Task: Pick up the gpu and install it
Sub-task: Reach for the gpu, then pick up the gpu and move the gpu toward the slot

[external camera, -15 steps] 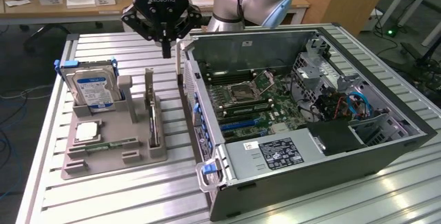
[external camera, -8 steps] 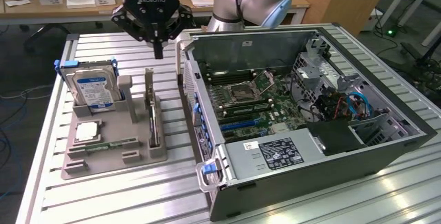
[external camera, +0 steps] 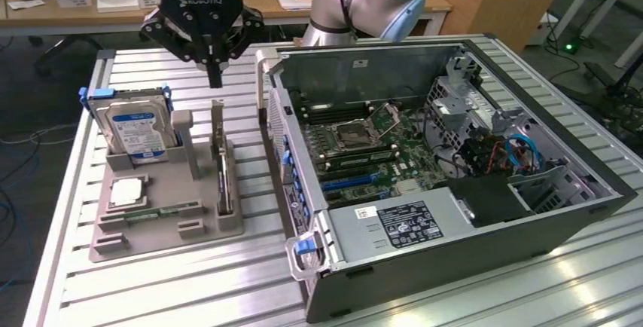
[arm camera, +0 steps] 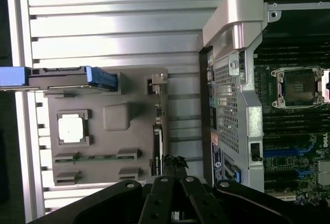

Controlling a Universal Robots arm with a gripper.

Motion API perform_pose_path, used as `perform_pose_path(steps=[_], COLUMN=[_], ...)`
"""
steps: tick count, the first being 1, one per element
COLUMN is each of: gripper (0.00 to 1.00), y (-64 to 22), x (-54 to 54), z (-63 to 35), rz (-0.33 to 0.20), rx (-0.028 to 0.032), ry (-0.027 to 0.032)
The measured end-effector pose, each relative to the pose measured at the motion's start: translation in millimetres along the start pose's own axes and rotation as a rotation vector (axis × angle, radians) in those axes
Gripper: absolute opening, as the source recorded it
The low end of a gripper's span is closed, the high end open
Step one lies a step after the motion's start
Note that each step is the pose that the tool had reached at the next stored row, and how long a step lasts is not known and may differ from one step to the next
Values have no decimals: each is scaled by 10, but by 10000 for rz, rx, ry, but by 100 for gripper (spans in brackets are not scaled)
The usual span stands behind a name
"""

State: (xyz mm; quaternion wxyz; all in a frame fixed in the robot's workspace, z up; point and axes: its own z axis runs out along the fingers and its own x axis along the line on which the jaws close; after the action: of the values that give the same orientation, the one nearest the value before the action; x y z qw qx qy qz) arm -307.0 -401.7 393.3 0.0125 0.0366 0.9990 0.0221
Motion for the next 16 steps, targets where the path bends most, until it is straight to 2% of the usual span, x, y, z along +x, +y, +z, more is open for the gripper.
perform_pose_path(steps=[5,16], gripper=[11,11], y=[-10,-10], x=[89,90], z=[-2,-3], rz=[0,-1], rx=[0,0], ry=[0,0])
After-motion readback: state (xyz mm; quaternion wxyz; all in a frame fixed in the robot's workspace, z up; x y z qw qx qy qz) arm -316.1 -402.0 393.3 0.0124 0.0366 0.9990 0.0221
